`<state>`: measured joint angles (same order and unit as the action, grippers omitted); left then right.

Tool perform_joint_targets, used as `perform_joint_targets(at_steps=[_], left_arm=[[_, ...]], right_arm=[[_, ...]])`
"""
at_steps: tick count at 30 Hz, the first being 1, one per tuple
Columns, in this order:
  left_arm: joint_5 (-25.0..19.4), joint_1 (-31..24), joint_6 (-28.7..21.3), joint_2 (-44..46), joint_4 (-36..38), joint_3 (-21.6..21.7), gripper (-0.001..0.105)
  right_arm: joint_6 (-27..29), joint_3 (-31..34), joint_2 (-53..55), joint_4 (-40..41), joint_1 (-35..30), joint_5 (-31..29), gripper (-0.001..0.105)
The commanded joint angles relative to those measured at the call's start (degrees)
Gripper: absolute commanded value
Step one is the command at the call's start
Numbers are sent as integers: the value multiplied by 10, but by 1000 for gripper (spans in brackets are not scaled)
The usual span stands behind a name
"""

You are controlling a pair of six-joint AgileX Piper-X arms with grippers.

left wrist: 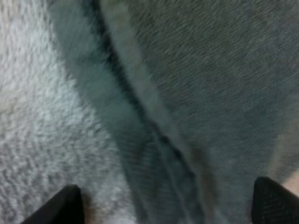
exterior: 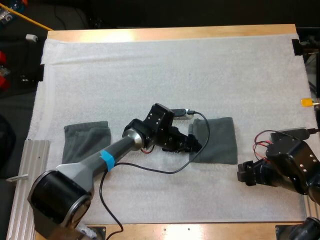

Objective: Pick towel from pile, fold and stack

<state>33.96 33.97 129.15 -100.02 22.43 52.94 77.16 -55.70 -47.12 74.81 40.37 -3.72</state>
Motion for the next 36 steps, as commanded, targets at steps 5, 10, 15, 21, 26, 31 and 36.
perform_joint_targets(at_steps=[5, 10, 15, 21, 26, 31, 36], left_arm=[[5, 3, 23, -16, -1, 6, 71], [17, 10, 39, -19, -1, 14, 69], [-7, 32, 64, -29, -4, 26, 68], [-7, 45, 79, -51, 17, 62, 68], [14, 45, 90, -64, 26, 83, 65], [23, 45, 90, -67, 30, 89, 35], [58, 45, 84, -63, 36, 89, 1]], right_arm=[[2, -2, 1, 5, 0, -4, 74], [2, -2, 1, 5, 0, -4, 74], [2, -2, 1, 9, 0, -4, 74], [2, -2, 1, 11, 0, -4, 74], [2, -2, 1, 11, 0, -4, 74], [2, -2, 1, 11, 0, -4, 74], [2, -2, 1, 11, 0, -3, 74]])
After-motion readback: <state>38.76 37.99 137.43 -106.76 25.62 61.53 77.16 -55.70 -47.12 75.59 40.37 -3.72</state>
